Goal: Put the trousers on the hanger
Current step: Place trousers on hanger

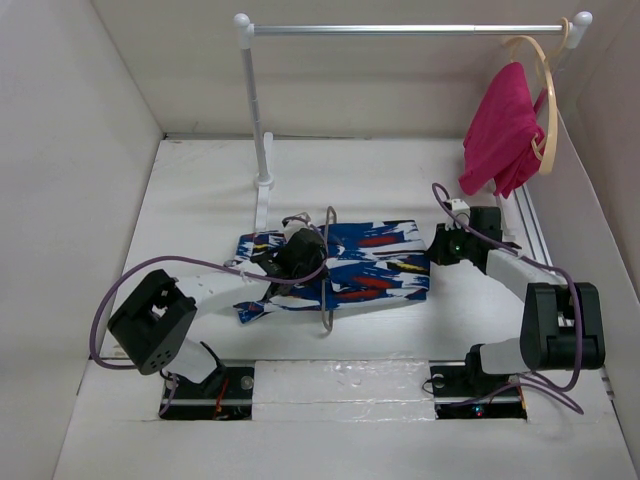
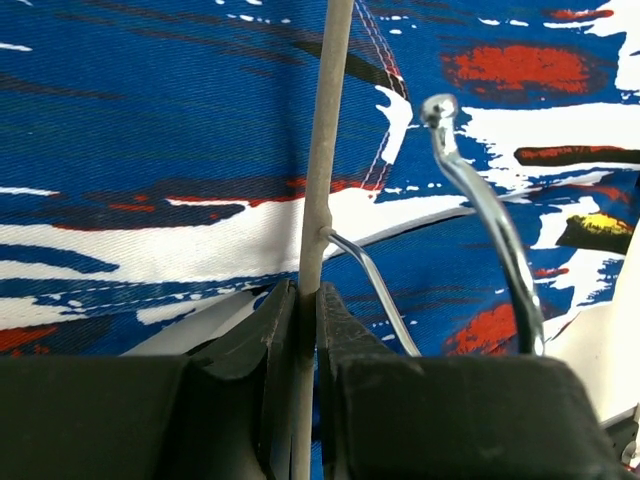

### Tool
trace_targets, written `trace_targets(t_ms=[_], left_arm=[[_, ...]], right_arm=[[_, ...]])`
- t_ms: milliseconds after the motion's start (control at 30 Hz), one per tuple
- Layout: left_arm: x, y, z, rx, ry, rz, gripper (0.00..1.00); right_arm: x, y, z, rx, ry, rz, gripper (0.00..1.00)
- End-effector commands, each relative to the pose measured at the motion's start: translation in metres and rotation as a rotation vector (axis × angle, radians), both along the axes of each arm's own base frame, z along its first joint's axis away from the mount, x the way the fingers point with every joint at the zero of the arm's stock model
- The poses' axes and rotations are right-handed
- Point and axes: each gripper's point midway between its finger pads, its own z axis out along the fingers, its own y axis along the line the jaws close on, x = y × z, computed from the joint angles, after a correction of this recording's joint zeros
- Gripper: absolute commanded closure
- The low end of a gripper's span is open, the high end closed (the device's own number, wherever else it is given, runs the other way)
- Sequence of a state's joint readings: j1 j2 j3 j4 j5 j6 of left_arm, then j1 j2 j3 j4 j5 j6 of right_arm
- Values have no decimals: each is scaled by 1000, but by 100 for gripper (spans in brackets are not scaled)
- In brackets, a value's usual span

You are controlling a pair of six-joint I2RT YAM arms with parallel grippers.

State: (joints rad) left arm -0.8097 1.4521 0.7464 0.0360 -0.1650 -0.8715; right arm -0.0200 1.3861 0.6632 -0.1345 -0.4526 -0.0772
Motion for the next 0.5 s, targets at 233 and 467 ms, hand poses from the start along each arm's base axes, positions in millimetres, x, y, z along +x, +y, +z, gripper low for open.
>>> trace_targets(t_ms=[233, 467], left_arm=[[5, 34, 7, 132, -7, 90, 100], [10, 12, 55, 45, -100, 63, 100]], right_arm=[[19, -30, 10, -106, -104, -56, 100], [12, -19, 20, -95, -113, -26, 97]])
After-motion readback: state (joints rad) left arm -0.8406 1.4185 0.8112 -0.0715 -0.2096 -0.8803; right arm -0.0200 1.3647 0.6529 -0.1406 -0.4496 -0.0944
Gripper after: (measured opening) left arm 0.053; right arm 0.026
